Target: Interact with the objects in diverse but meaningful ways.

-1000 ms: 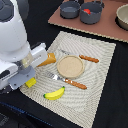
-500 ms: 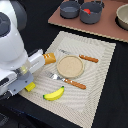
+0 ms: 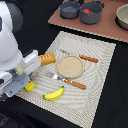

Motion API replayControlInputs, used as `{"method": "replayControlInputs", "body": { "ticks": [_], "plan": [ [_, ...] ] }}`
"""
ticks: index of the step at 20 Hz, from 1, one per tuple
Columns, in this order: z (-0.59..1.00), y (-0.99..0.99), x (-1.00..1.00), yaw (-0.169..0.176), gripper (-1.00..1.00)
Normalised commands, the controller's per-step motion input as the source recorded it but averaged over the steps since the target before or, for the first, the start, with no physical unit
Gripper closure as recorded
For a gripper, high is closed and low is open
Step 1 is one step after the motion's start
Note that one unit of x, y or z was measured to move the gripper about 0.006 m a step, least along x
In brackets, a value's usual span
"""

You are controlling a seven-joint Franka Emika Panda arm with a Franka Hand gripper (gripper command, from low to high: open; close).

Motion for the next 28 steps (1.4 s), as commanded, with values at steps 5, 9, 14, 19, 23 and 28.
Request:
{"method": "replayControlInputs", "body": {
  "ticks": [5, 9, 14, 19, 23, 28],
  "plan": [
    [0.85, 0.33, 0.00, 0.078, -1.00],
    [0.13, 0.35, 0.23, 0.047, -1.00],
    [-0.43, 0.10, 0.20, 0.035, -1.00],
    [-0.55, -0.12, -0.02, -0.015, -1.00],
    [-0.14, -0.14, -0.31, -0.103, -1.00],
    [0.23, -0.16, -0.45, -0.126, -1.00]
  ]
}}
